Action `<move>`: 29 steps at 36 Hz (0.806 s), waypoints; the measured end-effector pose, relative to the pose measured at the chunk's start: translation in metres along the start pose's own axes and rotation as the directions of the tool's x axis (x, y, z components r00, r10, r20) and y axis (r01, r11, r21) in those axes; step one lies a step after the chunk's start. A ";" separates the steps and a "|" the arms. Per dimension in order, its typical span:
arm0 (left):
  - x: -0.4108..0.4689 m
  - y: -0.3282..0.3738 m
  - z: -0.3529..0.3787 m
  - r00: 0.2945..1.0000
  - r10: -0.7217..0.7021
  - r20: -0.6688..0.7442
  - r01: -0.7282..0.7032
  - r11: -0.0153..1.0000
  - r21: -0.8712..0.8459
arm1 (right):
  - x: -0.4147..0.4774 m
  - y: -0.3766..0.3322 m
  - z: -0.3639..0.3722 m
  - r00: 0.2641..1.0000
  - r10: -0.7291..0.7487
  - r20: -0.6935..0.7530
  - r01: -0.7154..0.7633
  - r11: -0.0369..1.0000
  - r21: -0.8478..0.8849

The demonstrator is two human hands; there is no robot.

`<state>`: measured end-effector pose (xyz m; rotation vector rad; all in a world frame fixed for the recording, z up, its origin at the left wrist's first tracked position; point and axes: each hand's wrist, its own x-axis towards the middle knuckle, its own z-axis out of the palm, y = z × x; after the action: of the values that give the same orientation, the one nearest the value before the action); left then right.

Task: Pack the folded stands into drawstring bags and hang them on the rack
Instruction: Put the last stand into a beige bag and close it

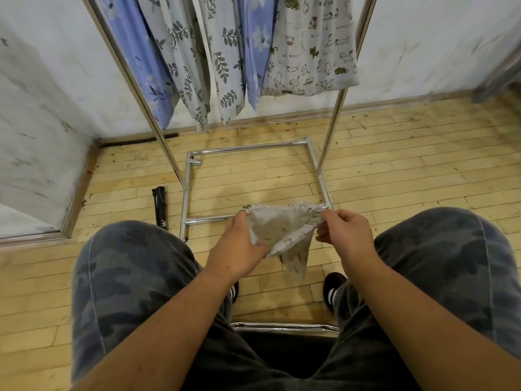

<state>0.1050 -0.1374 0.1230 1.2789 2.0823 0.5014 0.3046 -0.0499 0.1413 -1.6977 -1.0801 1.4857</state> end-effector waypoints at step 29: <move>-0.010 0.020 -0.017 0.988 0.141 0.064 -0.116 0.947 -0.299 | -0.017 0.004 0.007 0.860 -0.385 0.334 0.467 0.859 -0.211</move>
<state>0.1097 -0.1373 0.1505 1.2396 1.7821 0.7713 0.2983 -0.0667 0.1449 -1.3127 -1.7745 1.3420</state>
